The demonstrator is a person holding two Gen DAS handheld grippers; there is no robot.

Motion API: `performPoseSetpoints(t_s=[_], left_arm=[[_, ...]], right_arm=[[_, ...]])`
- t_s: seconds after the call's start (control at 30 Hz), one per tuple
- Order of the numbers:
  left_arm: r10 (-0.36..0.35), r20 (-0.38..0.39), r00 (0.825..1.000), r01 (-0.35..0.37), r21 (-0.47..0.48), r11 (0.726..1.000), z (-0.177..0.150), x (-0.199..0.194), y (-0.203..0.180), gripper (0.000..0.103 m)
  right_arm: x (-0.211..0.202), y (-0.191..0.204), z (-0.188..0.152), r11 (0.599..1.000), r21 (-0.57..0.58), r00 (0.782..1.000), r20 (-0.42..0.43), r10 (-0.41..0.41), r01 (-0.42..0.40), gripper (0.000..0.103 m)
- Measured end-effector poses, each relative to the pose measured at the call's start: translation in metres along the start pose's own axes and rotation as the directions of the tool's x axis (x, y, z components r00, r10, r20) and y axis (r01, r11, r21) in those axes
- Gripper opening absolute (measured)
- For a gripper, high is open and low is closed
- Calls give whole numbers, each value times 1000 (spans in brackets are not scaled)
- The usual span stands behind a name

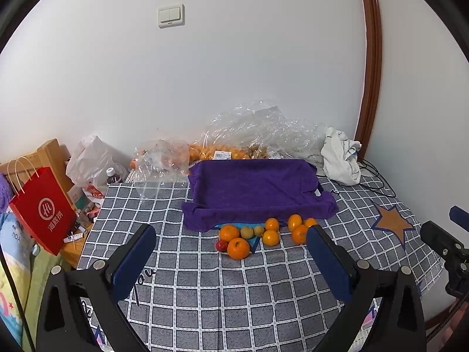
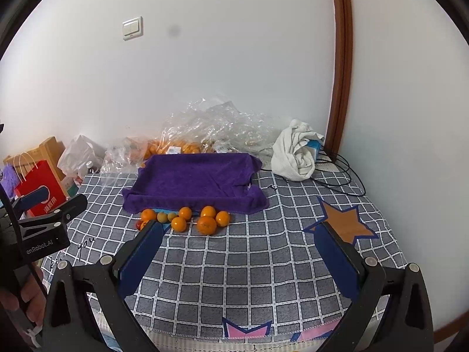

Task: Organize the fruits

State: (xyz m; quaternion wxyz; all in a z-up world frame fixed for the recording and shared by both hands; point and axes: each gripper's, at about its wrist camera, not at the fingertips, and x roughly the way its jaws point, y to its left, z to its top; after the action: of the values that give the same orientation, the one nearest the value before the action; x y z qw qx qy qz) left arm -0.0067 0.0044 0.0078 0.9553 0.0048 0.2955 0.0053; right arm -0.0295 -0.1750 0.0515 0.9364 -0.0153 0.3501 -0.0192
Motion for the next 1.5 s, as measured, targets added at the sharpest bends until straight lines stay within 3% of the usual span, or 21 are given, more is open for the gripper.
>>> performPoseSetpoints(t_s=[1.5], left_arm=[[-17, 8, 1000, 17, -12, 1000, -1, -4, 3, 103]], right_arm=[[-6, 6, 0, 1000, -8, 1000, 7, -1, 1, 102]])
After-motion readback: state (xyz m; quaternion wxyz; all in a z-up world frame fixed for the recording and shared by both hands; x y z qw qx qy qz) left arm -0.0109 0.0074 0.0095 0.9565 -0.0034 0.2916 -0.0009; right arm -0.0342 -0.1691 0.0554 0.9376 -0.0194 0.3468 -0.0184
